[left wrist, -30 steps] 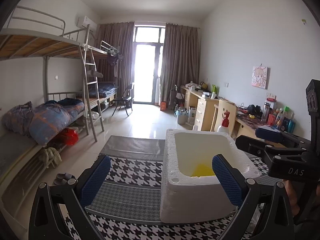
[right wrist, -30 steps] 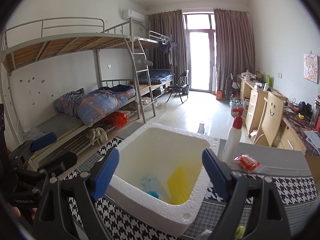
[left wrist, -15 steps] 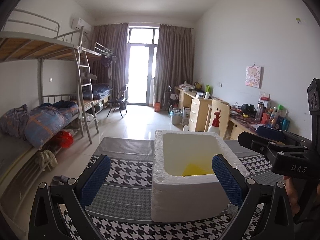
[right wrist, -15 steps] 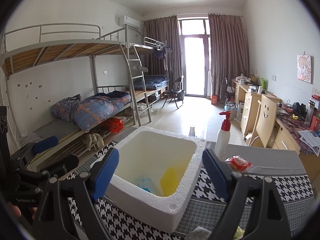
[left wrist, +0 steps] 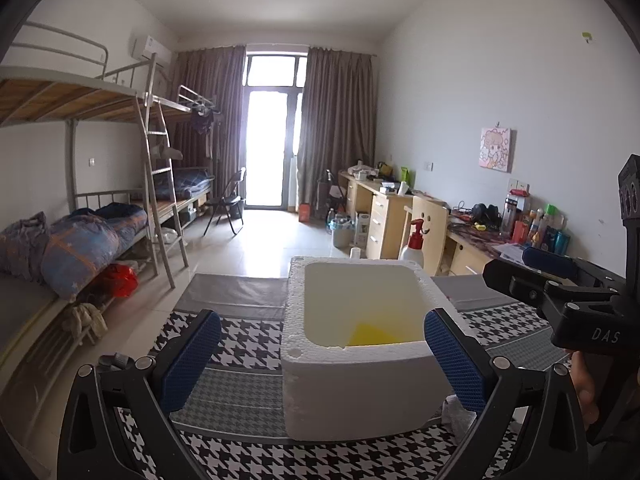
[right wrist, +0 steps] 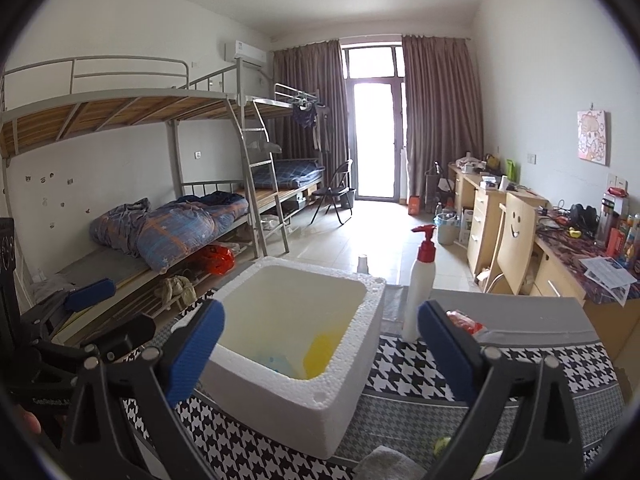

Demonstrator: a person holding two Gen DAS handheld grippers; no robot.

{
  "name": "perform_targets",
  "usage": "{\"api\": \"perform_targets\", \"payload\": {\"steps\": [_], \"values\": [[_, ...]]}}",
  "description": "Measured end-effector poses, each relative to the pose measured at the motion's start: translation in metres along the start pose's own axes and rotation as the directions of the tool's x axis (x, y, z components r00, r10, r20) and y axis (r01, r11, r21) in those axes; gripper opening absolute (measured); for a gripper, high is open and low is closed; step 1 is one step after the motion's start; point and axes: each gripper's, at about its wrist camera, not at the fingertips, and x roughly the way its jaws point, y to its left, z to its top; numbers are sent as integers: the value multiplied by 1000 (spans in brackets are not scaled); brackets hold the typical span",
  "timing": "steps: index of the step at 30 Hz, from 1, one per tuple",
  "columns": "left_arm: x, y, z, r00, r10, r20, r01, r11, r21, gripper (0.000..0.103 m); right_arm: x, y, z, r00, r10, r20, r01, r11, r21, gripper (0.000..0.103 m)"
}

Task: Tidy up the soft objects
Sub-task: 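Withdraw both tools from the foam box, then move both tools back toward the remaining grey cloth, tissue and bag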

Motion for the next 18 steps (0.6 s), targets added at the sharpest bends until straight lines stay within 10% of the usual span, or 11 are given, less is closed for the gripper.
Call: {"api": "perform_targets", "payload": {"steps": [18], "values": [[-3, -19, -1, 998, -63, 2, 63, 998, 27, 102, -27, -8, -4, 998, -47, 35, 47, 999, 9, 99]]}}
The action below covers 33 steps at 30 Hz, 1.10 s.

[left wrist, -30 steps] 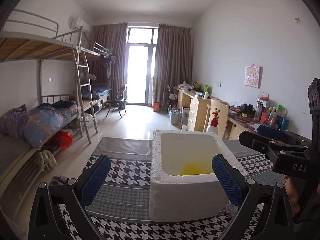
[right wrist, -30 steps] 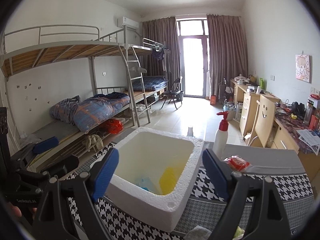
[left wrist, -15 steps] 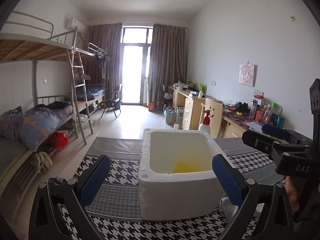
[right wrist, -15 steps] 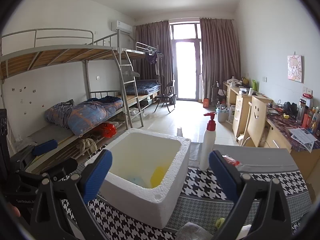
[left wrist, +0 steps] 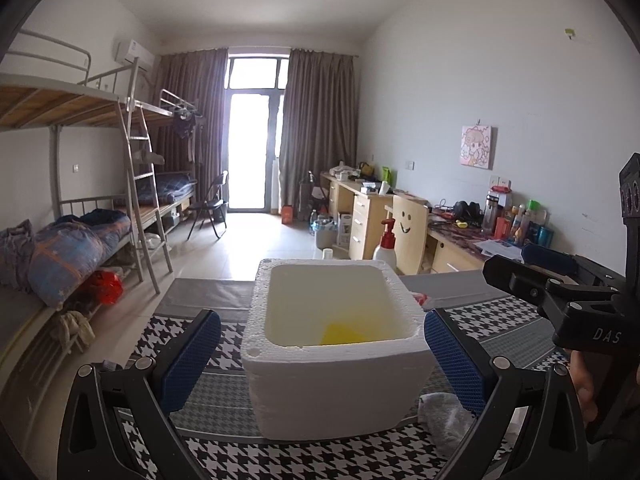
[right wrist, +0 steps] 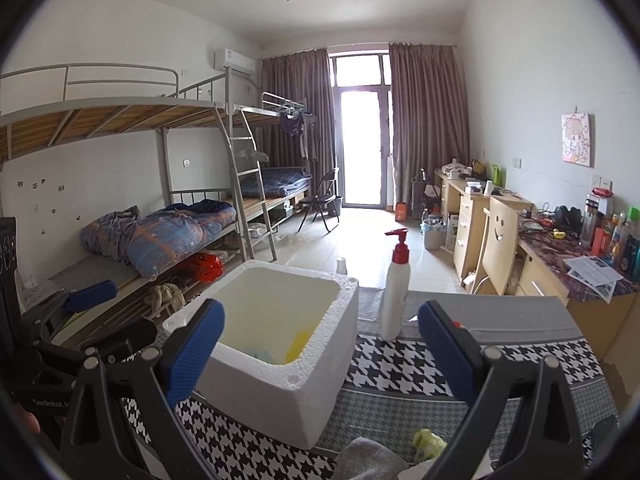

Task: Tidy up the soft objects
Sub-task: 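Move both tools back toward the remaining grey cloth, tissue and bag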

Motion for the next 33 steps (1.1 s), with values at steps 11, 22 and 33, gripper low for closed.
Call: {"api": "perform_targets", "payload": {"steps": [11, 22, 33], "values": [[1, -19, -5, 999, -49, -10, 49, 999, 22, 102, -15, -18, -8, 999, -47, 10, 47, 998, 31, 99], [4, -36, -8, 995, -103, -14, 104, 994, 41, 102, -28, -31, -18, 995, -100, 9, 99, 994, 45, 99], [4, -47, -12, 989, -149, -16, 150, 987, 58, 102, -35, -40, -27, 991, -133, 2, 132, 989, 60, 99]]}}
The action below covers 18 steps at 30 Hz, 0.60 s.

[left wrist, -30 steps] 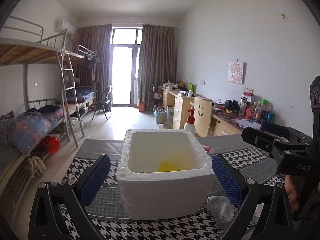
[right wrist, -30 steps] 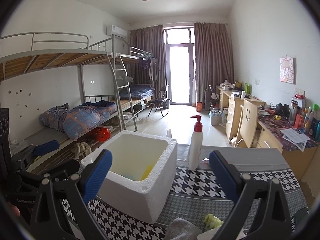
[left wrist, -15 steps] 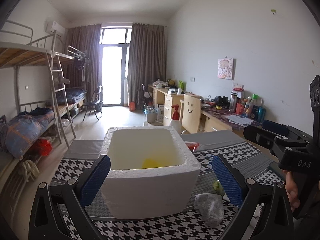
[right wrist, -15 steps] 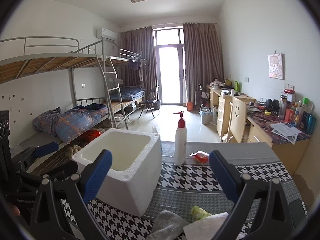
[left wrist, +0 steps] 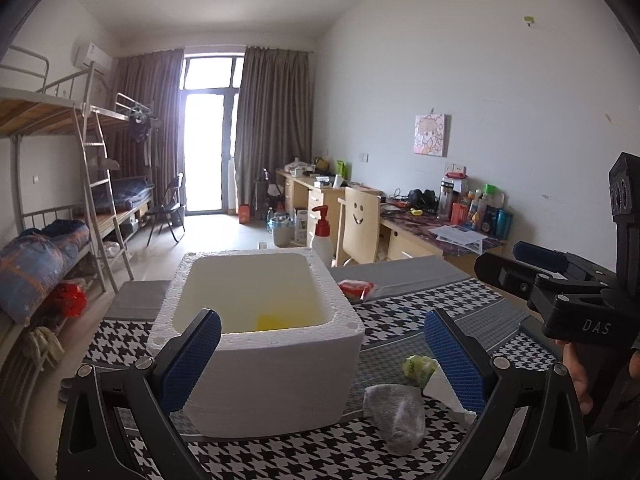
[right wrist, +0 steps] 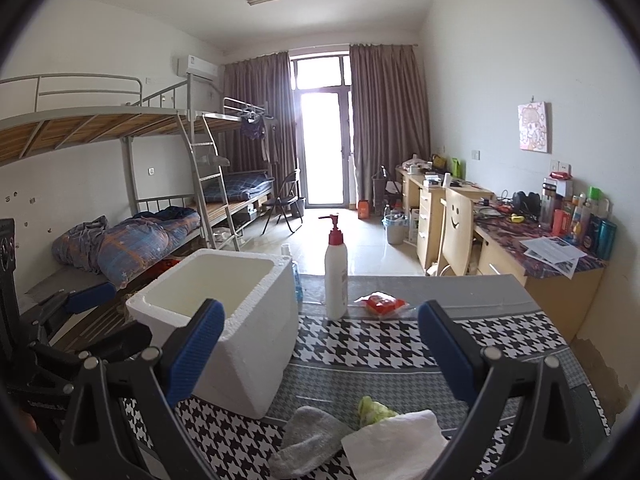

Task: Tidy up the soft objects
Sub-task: 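Move both tools back toward the remaining grey cloth, tissue and bag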

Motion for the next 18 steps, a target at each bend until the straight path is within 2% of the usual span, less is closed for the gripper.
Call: {"api": "perform_targets", "payload": {"steps": [18], "values": [[9, -21, -10, 998, -67, -20, 68, 998, 20, 102, -7, -13, -17, 999, -45, -5, 45, 999, 11, 99]]}}
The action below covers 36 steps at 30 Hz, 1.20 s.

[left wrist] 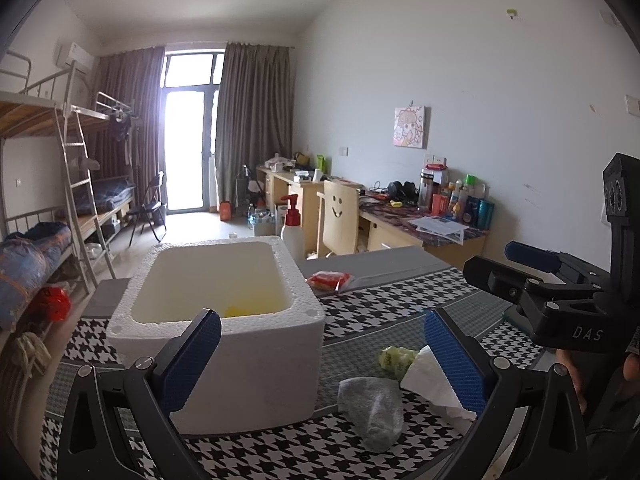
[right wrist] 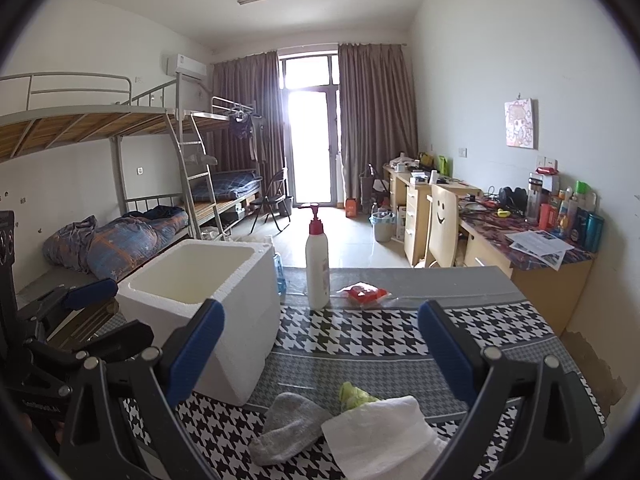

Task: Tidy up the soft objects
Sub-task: 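Move both tools back toward the remaining grey cloth, tissue and bag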

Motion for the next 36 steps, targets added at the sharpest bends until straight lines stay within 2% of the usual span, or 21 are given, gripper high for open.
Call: {"api": "perform_targets", "payload": {"steps": [10, 36], "values": [[7, -8, -7, 999, -34, -28, 34, 999, -10, 102, -3, -7, -8, 1000, -29, -10, 29, 1000, 9, 99], [22, -24, -26, 996, -56, -63, 55, 998, -26, 102, -7, -26, -36, 996, -69, -61, 73, 996, 60, 99]]}}
